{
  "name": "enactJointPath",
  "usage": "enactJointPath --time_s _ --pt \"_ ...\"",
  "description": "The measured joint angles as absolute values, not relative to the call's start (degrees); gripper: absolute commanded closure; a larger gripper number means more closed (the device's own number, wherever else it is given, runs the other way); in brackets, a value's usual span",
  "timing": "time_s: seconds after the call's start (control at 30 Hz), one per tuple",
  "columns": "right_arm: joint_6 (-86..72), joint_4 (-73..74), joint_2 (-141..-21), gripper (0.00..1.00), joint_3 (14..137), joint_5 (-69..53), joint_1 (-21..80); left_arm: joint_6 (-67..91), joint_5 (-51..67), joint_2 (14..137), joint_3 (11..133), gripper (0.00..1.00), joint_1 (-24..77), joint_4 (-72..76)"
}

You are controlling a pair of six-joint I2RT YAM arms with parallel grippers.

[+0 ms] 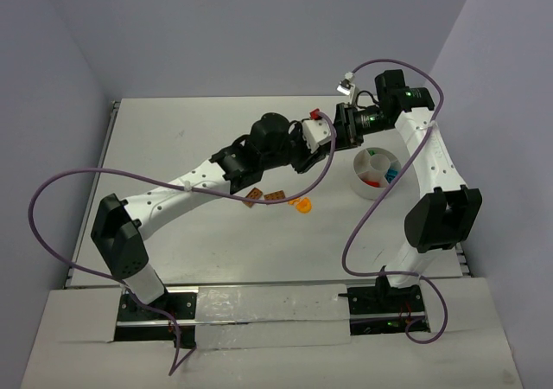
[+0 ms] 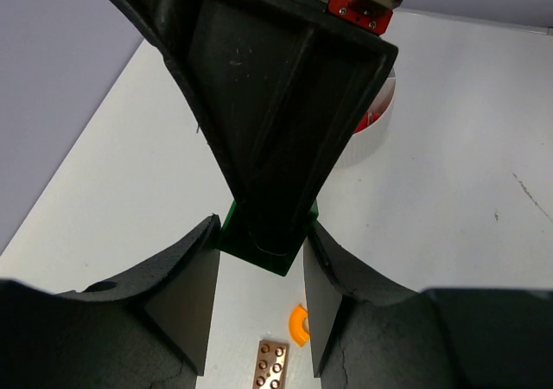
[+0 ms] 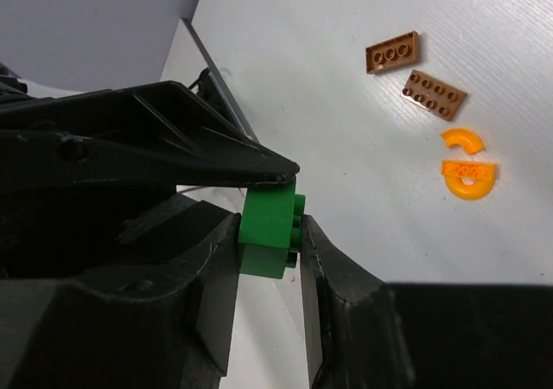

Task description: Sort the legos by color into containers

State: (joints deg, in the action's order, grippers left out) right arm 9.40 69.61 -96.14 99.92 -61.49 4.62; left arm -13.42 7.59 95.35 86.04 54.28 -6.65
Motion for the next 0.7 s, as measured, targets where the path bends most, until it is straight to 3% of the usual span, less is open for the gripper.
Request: enactJointPath --time_s 0.07,0.1,0.13,0.2,0.4,0.6,0.7 --pt "9.4 69.7 -96.1 0.80 99.9 -61.6 4.6 -13.8 7.4 95.4 85.9 0.84 54.3 -6.5" --pt "9.6 69.9 -96.1 0.87 99.9 -61.6 4.6 -14.0 7.2 95.4 85.8 0.70 54.3 -6.5" --pt "9.8 70.0 -96.2 0.99 100.0 -61.5 4.6 -14.0 7.0 95.4 85.7 0.43 54.3 -6.4" --pt "10.7 70.4 -96.2 1.00 100.2 -60.9 4.6 -14.0 6.5 95.3 85.3 0.04 54.4 -5.8" --pt "14.9 73.2 -98.1 1.00 106.5 -57.7 2.6 -11.2 4.9 95.1 83.8 0.01 52.7 -5.4" --pt "24.0 75.6 -107.0 1.00 125.1 -49.8 -8.8 -6.5 9.1 94.7 84.7 0.01 43.9 -8.9" --pt "28.5 75.4 -109.8 1.00 127.8 -43.5 -13.4 -5.5 11.8 94.7 85.7 0.01 39.3 -12.0"
